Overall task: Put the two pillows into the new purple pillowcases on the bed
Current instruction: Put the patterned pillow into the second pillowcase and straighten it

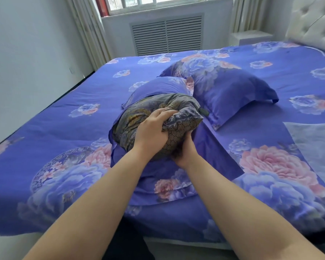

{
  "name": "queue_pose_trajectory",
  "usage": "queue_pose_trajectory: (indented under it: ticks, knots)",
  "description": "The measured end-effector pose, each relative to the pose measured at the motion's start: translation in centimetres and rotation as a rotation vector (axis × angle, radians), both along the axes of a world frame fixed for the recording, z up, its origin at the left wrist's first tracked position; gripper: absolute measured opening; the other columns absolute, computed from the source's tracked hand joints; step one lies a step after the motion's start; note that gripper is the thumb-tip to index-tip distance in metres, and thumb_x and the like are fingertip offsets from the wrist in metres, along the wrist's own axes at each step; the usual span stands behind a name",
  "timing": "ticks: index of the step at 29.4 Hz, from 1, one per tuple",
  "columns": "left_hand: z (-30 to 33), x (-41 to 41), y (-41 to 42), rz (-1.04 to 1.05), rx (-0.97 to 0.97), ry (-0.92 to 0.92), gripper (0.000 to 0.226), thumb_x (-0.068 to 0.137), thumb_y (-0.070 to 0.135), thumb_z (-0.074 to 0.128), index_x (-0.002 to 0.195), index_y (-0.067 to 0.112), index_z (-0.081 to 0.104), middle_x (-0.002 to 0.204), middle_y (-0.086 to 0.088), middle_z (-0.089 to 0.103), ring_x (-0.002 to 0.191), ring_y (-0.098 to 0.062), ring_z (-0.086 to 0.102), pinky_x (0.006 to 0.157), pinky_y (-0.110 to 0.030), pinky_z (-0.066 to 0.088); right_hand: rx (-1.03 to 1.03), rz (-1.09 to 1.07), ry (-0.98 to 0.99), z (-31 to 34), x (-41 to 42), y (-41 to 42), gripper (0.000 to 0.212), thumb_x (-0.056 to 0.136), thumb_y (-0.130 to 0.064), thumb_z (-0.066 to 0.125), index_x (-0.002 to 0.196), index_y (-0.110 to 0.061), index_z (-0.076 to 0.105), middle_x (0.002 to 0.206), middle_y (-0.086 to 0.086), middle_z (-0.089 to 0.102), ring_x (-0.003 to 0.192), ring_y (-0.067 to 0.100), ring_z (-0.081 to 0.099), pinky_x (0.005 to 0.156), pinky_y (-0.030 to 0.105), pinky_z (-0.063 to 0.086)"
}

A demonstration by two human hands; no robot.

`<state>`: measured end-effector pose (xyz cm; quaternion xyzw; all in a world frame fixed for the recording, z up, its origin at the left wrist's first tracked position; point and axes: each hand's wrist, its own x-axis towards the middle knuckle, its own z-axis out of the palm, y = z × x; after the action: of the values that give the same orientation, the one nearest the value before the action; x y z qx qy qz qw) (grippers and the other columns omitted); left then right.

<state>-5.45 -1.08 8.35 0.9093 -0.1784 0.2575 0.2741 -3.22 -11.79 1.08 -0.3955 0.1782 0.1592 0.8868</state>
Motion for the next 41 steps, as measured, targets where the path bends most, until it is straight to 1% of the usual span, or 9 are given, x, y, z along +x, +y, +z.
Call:
queue_pose_trajectory:
  ticks: [5, 10, 14, 20, 25, 28, 30, 37, 41]
  knots:
    - [-0.1, 0.9, 0.2, 0.022, 0.237, 0.052, 0.058, 0.068, -0.001, 0.054, 0.116, 0.029, 0.066, 0.141, -0.001, 0.048, 0.131, -0.026, 0.042, 0.103, -0.035, 0.036, 0.108, -0.07, 0.065, 0.1, -0.4, -1.2, 0.062, 0.076, -0.074, 0.052, 0.095, -0.016, 0.063, 0.083, 0.007, 0.064, 0.071, 0.023, 0.062, 0.07, 0.03, 0.051]
    - [-2.9, 0.7, -3.4, 0.018, 0.606, 0.288, 0.047, 0.081, 0.029, 0.054, 0.128, 0.034, 0.056, 0.156, -0.001, 0.019, 0.145, -0.028, 0.005, 0.118, -0.042, 0.001, 0.201, -0.123, 0.162, 0.2, -4.4, -5.5, 0.042, 0.087, -0.048, 0.053, 0.077, -0.008, 0.059, 0.06, 0.006, 0.061, 0.065, 0.019, 0.058, 0.062, 0.03, 0.05]
    - [-5.2, 0.9, -6.4, -0.052, 0.687, 0.593, 0.081, 0.075, 0.058, 0.031, 0.147, 0.02, 0.031, 0.16, -0.003, 0.003, 0.146, -0.024, -0.009, 0.116, -0.037, -0.006, 0.167, -0.145, 0.2, 0.7, -7.6, -8.8, 0.025, 0.085, -0.027, 0.049, 0.079, -0.005, 0.06, 0.063, 0.006, 0.063, 0.062, 0.02, 0.062, 0.063, 0.027, 0.056]
    - [-1.9, 0.6, -4.9, -0.241, 0.189, 1.074, 0.046, 0.088, 0.039, 0.05, 0.129, 0.019, 0.047, 0.129, 0.0, 0.054, 0.117, -0.018, 0.05, 0.099, -0.03, 0.036, 0.302, -0.233, 0.166, 3.2, -7.9, -8.9, 0.035, 0.063, -0.006, 0.046, 0.095, 0.003, 0.056, 0.098, 0.015, 0.061, 0.09, 0.028, 0.061, 0.085, 0.039, 0.049]
    - [-3.5, -3.3, -4.4, -0.132, 0.137, 0.392, 0.054, 0.087, 0.039, 0.061, 0.126, 0.012, 0.034, 0.13, -0.011, 0.051, 0.109, -0.031, 0.057, 0.083, -0.035, 0.046, 0.344, -0.313, 0.083, 3.5, -7.3, -8.0, 0.017, 0.078, -0.004, 0.042, 0.092, 0.0, 0.051, 0.096, 0.014, 0.053, 0.095, 0.028, 0.054, 0.091, 0.039, 0.043]
    - [-6.5, -4.6, -3.9, 0.007, 0.302, -0.167, 0.045, 0.087, 0.027, 0.058, 0.127, 0.012, 0.043, 0.138, -0.011, 0.041, 0.119, -0.03, 0.049, 0.091, -0.039, 0.046, 0.404, -0.373, -0.023, 4.5, -7.3, -7.7, 0.024, 0.06, -0.005, 0.046, 0.084, -0.009, 0.047, 0.083, 0.012, 0.051, 0.079, 0.027, 0.055, 0.089, 0.041, 0.047]
    - [-7.9, -5.0, -3.6, 0.105, 0.393, -0.276, 0.043, 0.089, 0.028, 0.053, 0.129, 0.013, 0.05, 0.134, -0.008, 0.048, 0.12, -0.027, 0.047, 0.097, -0.038, 0.04, 0.376, -0.383, -0.075, 5.0, -7.6, -7.3, 0.023, 0.068, -0.001, 0.043, 0.087, -0.013, 0.049, 0.08, 0.01, 0.05, 0.075, 0.025, 0.054, 0.091, 0.038, 0.046]
    - [-4.1, -3.5, -4.7, -0.05, 0.325, 0.594, 0.04, 0.087, 0.05, 0.052, 0.1, 0.016, 0.067, 0.103, -0.009, 0.068, 0.097, -0.029, 0.061, 0.077, -0.029, 0.045, 0.192, -0.362, -0.149, 6.3, -9.1, -6.5, 0.029, 0.087, -0.003, 0.035, 0.1, -0.02, 0.056, 0.088, 0.011, 0.061, 0.082, 0.024, 0.062, 0.09, 0.035, 0.048]
    - [-0.2, -2.9, -4.0, -0.178, 0.184, 0.948, 0.048, 0.086, 0.06, 0.052, 0.062, 0.019, 0.055, 0.061, 0.003, 0.055, 0.055, -0.013, 0.05, 0.048, -0.02, 0.036, -0.039, -0.386, -0.254, 6.2, -7.8, -6.9, 0.039, 0.085, 0.005, 0.034, 0.107, -0.021, 0.054, 0.09, 0.013, 0.058, 0.087, 0.025, 0.06, 0.087, 0.033, 0.05]
